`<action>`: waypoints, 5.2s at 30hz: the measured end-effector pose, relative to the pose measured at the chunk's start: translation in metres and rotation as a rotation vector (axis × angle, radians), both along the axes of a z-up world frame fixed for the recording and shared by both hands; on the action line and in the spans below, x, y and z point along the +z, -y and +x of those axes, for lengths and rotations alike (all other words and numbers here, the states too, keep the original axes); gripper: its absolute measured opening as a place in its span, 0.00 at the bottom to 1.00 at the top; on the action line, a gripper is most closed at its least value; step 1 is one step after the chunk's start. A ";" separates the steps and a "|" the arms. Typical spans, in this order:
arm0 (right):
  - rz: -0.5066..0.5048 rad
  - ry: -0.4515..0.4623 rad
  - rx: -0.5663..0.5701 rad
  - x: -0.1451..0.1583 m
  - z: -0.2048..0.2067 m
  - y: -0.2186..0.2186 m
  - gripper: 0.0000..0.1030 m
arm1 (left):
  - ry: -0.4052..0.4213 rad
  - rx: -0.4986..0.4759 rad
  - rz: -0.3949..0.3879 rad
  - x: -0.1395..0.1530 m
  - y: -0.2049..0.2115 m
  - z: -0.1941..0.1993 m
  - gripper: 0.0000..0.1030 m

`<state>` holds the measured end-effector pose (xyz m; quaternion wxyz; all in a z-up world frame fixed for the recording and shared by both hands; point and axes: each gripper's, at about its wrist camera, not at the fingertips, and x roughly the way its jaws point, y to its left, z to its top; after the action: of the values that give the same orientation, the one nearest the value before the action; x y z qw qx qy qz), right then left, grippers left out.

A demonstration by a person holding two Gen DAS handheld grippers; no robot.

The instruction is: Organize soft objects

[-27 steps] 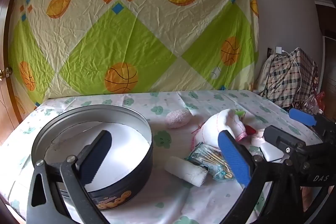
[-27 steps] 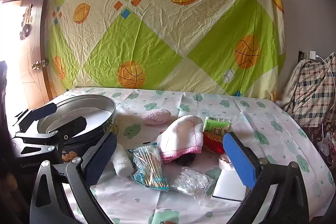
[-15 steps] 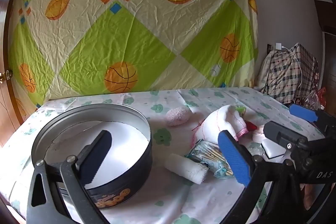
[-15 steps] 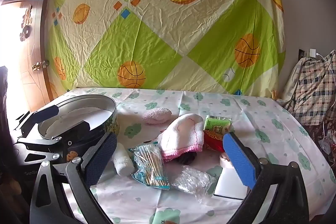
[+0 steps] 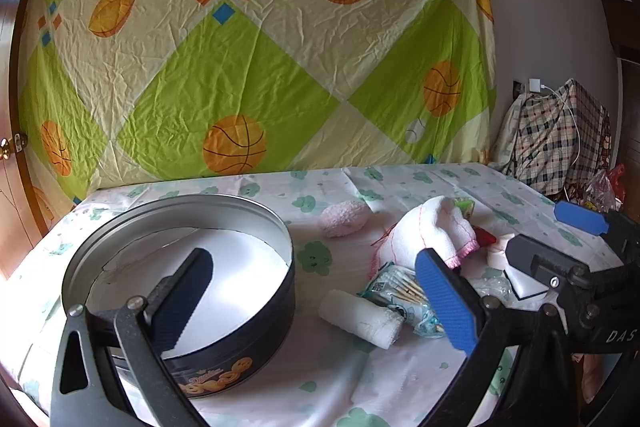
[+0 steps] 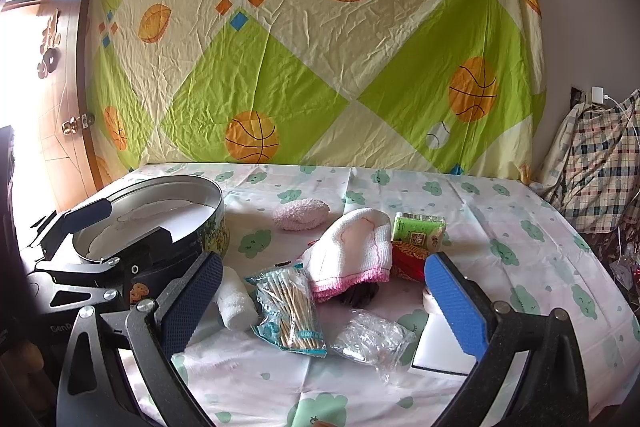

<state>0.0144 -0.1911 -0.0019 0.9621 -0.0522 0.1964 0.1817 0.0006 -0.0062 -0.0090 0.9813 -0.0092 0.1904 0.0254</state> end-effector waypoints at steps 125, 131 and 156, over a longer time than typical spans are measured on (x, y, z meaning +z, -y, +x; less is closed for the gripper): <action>-0.014 -0.249 -0.133 -0.076 0.071 0.086 0.54 | -0.312 -0.104 -0.134 -0.069 0.014 0.053 0.37; 0.001 -0.240 -0.125 -0.076 0.069 0.087 0.54 | -0.394 -0.108 -0.148 -0.075 0.015 0.068 0.49; 0.064 -0.064 -0.119 -0.067 0.047 0.094 0.54 | -0.182 -0.113 -0.141 -0.058 0.008 0.046 0.34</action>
<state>0.0614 -0.2849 -0.0688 0.9657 -0.0040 0.2237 0.1318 0.0467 -0.0142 -0.0668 0.9568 -0.0649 0.2803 -0.0426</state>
